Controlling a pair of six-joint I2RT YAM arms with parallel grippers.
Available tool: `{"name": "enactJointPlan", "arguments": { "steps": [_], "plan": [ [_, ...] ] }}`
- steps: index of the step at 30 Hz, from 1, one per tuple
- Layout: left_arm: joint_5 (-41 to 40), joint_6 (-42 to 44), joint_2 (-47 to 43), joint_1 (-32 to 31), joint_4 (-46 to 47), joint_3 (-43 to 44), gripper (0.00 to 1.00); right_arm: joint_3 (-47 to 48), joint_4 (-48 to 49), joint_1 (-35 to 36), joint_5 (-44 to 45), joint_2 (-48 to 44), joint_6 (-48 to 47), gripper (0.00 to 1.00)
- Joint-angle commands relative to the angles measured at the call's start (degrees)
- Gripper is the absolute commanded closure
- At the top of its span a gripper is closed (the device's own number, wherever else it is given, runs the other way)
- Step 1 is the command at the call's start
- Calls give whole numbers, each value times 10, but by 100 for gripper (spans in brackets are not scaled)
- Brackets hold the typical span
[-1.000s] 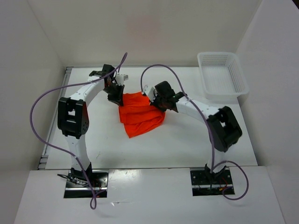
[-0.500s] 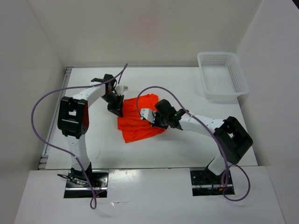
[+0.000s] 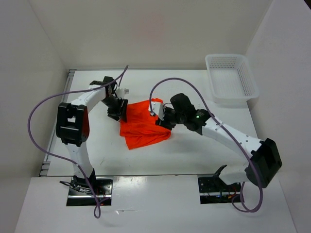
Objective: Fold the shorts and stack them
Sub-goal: Fold the shorts
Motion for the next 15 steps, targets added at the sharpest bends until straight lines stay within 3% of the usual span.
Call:
{"name": "enactJointPlan", "arguments": {
  "steps": [1, 7, 9, 15],
  "plan": [
    [51, 12, -46, 8, -49, 46, 42, 49, 89, 4, -51, 72, 90, 46],
    [86, 12, -60, 13, -36, 96, 30, 114, 199, 14, -8, 231, 165, 62],
    [47, 12, -54, 13, -4, 101, 29, 137, 218, 20, 7, 263, 173, 67],
    [7, 12, -11, 13, 12, 94, 30, 138, 225, 35, 1, 312, 162, 68]
  ]
}}
